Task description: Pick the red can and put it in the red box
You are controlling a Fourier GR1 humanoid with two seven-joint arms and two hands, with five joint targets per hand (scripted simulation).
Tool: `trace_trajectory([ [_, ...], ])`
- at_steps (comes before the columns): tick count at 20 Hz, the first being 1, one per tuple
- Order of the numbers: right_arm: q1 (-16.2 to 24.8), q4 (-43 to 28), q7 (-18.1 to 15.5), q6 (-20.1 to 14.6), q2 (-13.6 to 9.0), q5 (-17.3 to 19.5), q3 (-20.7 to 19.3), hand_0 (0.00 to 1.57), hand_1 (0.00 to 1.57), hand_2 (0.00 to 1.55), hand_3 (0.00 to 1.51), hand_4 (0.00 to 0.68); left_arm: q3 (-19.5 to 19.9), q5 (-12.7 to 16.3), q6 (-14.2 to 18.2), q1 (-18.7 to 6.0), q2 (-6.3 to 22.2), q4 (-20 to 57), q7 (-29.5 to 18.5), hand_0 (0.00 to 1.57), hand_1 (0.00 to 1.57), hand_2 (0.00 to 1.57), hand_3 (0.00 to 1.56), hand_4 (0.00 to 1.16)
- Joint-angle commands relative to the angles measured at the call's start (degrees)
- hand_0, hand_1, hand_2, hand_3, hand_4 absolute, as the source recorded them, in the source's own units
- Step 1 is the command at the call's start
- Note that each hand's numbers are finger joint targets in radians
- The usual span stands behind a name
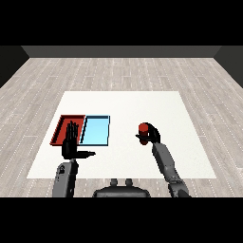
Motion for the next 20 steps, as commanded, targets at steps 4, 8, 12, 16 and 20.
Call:
trace_trajectory([
  [4,-0.63,1.83,-0.43,-2.68,-1.53,3.71,1.36,1.54,1.54,1.47,1.42,0.575,1.48,2.71,-1.72,0.57,2.16,-3.52,4.55,0.00,0.00,0.00,0.00,0.00],
  [8,0.98,-1.48,2.98,-3.20,-2.68,4.58,2.14,1.53,1.53,1.47,1.42,0.551,-0.61,-0.51,0.30,-0.48,-1.00,1.33,-1.26,0.00,0.00,0.00,0.00,0.00],
  [12,2.76,-3.68,4.07,-6.09,-0.05,6.31,4.08,1.53,1.53,1.47,1.41,0.546,1.23,1.27,-0.56,1.39,0.62,-0.89,0.76,0.00,0.00,0.00,0.00,0.00],
  [16,2.02,-2.67,1.39,-8.54,2.66,7.56,4.76,1.55,1.55,1.47,1.41,0.558,0.14,-0.14,1.32,-1.57,-0.46,-0.07,1.52,0.00,0.00,0.00,0.00,0.00],
  [20,3.10,-10.88,1.94,-4.14,-1.64,3.61,1.91,1.54,1.54,1.47,1.39,0.581,-0.76,-0.19,-0.57,0.37,0.24,-0.83,1.23,0.00,0.00,0.00,0.00,0.00],
])
